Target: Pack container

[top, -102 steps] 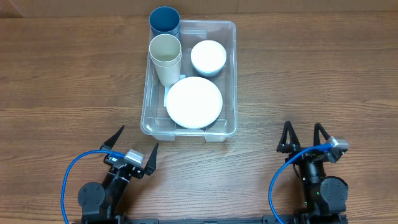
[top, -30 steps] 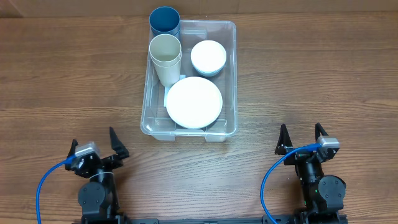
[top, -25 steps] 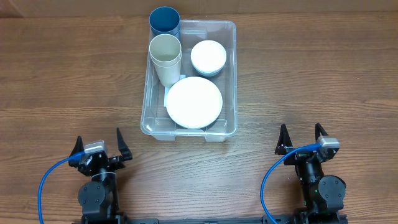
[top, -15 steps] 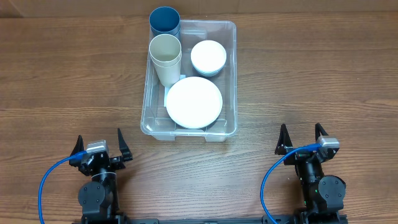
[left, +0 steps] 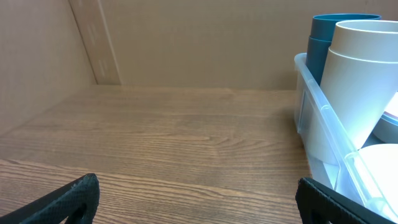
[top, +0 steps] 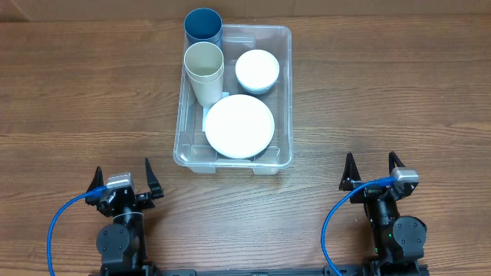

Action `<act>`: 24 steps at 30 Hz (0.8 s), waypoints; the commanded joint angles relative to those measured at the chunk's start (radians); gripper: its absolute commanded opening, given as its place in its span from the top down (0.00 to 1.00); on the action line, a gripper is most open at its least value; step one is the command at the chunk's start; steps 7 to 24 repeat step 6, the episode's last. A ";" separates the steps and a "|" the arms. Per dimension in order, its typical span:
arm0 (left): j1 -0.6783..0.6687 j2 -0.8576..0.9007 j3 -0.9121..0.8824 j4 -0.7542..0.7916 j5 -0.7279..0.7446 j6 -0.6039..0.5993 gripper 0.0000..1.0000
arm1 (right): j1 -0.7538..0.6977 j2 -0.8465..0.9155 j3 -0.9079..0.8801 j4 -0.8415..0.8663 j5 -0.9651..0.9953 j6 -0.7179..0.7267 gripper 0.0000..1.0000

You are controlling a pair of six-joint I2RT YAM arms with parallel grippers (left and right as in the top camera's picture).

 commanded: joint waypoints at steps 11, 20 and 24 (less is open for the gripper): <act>0.005 -0.010 -0.003 0.000 0.019 0.019 0.00 | -0.004 -0.011 -0.011 0.008 -0.005 -0.004 0.00; 0.005 -0.010 -0.003 0.000 0.019 0.019 0.00 | -0.004 -0.011 -0.011 0.008 -0.005 -0.004 0.00; 0.005 -0.010 -0.003 0.000 0.019 0.019 0.00 | -0.004 -0.011 -0.011 0.008 -0.005 -0.004 0.00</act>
